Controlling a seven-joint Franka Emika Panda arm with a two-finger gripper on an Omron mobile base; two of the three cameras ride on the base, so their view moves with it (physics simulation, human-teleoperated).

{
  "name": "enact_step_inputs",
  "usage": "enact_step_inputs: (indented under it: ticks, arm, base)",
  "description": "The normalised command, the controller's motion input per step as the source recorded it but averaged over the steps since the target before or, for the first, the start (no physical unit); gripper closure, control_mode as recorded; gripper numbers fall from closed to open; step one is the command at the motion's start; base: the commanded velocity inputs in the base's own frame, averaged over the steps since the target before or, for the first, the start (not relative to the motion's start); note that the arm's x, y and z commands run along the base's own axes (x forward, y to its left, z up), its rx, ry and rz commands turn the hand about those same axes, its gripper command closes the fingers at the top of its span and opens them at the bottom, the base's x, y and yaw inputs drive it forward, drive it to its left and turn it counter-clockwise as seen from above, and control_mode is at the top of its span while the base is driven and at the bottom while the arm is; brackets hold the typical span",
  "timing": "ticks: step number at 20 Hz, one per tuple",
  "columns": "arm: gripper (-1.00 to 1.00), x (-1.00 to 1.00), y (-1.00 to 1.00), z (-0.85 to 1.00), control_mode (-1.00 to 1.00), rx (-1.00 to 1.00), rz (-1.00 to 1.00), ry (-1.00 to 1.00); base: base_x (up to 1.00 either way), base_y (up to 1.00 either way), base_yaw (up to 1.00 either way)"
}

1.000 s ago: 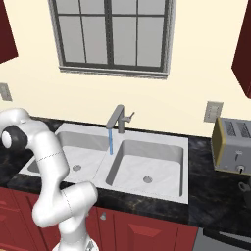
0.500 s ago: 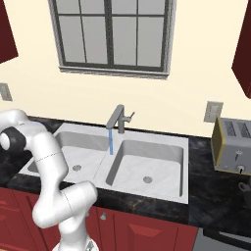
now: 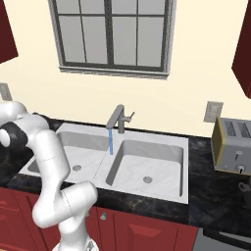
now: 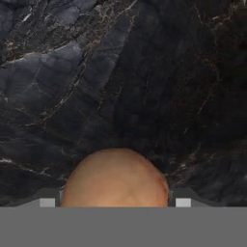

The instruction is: Turn on the sink faucet. Then move the onion from the counter to the sink. Turn off the sink. Move the vegetable from the sink to the pot next to the stove. Finally move the pot to the front left burner.

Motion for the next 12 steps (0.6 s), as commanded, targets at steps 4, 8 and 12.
enact_step_inputs:
  ticks: [4,8,12]
  arm:
    - [1.0,-0.2,-0.5,0.62,-1.0,0.01,-0.06,-0.1]
    - [1.0,-0.18,-0.58,0.52,-1.0,0.02,-0.07,-0.1]
    - [1.0,-0.17,-0.7,0.4,-1.0,0.02,-0.09,-0.07]
  base:
    - [0.0,0.0,0.0]
    - [0.0,0.0,0.0]
    - [0.0,0.0,0.0]
